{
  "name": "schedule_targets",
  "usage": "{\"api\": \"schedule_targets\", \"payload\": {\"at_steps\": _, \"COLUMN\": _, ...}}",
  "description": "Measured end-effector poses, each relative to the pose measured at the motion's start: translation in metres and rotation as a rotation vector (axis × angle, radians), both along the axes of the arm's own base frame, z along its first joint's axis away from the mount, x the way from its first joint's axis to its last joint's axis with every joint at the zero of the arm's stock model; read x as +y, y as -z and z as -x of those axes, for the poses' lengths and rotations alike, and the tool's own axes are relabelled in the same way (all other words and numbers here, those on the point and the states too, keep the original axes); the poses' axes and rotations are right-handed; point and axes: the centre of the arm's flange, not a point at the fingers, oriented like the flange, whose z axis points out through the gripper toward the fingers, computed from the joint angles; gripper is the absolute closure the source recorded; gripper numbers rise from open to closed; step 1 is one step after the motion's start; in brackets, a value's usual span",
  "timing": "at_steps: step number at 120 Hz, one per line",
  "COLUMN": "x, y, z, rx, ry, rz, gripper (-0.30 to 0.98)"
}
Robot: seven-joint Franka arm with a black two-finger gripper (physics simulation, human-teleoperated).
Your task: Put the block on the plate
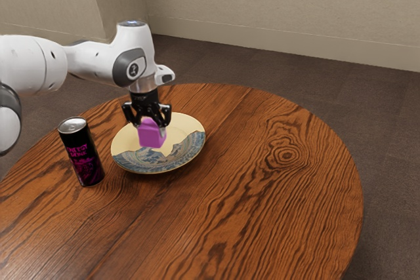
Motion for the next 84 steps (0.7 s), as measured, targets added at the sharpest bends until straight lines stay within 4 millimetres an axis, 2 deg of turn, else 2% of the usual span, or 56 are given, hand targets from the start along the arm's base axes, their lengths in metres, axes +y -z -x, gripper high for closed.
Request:
{"api": "schedule_targets", "payload": {"at_steps": 24, "x": 0.004, "y": 0.033, "z": -0.003, "rx": 0.022, "ry": -0.010, "rz": 0.006, "gripper": 0.30}}
{"api": "schedule_targets", "payload": {"at_steps": 49, "x": 0.005, "y": 0.036, "z": -0.005, "rx": 0.015, "ry": -0.015, "rz": 0.008, "gripper": 0.14}}
{"api": "schedule_targets", "payload": {"at_steps": 53, "x": 0.005, "y": 0.034, "z": -0.005, "rx": 0.010, "ry": -0.014, "rz": 0.007, "gripper": 0.12}}
{"api": "schedule_targets", "payload": {"at_steps": 65, "x": 0.005, "y": 0.010, "z": -0.004, "rx": -0.025, "ry": -0.013, "rz": 0.002, "gripper": 0.07}}
{"api": "schedule_targets", "payload": {"at_steps": 84, "x": -0.002, "y": -0.039, "z": 0.001, "rx": -0.084, "ry": -0.003, "rz": -0.002, "gripper": 0.03}}
